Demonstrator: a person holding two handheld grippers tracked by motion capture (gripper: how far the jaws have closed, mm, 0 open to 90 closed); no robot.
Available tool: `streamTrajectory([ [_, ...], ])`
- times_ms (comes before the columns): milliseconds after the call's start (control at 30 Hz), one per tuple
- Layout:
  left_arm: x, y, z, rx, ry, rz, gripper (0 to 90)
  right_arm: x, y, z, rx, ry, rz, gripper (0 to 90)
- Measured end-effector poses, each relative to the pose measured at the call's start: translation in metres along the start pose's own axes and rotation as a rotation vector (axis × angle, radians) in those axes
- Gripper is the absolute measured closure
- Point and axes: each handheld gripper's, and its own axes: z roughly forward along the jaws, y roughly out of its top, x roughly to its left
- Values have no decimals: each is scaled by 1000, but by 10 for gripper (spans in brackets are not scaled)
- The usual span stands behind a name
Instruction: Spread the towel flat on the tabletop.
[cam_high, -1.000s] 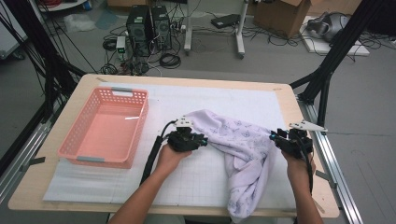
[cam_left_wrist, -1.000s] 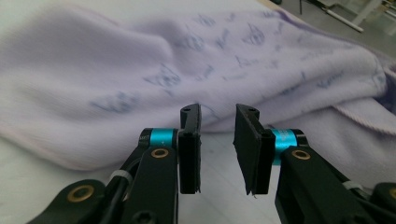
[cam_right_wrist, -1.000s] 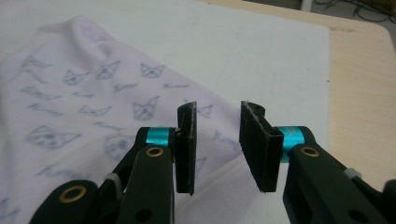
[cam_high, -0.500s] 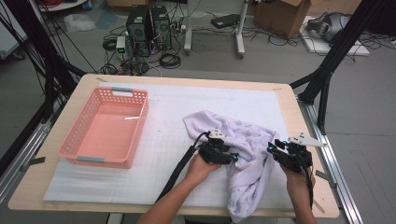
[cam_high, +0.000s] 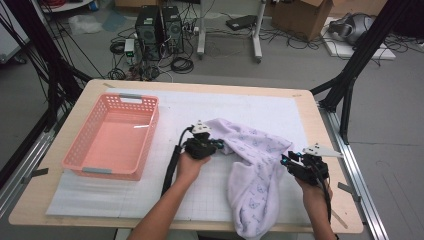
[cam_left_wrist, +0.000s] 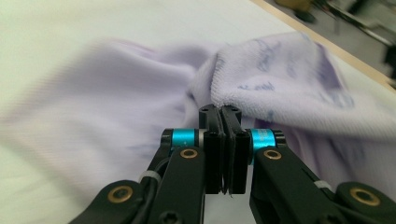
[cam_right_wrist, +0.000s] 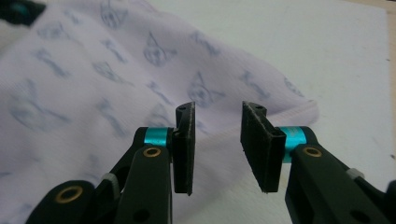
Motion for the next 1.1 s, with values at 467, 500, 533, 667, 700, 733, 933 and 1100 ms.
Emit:
streamTrajectory([
  [467,54,5,-25,-70,173,-66,873,47,23,61,55,301,-38,470],
  [500,52,5,-24,-73,167,-60,872,54,24,66,78,310,-70,471],
  [533,51,6,-23,-73,160,-56,872,61,25,72,110,305,-104,480],
  [667,47,5,-21,-76,119,-63,867,64,24,90,218,295,-153,802],
  [700,46,5,-20,-74,108,-64,861,60,25,90,218,296,-164,828],
  [733,45,5,-20,-68,100,-62,851,57,27,89,225,287,-195,837],
  [933,40,1,-14,-41,35,-93,540,8,35,72,142,76,-136,838],
  [1100,29,0,-7,-14,-2,-68,473,-43,38,58,124,-120,-55,838],
])
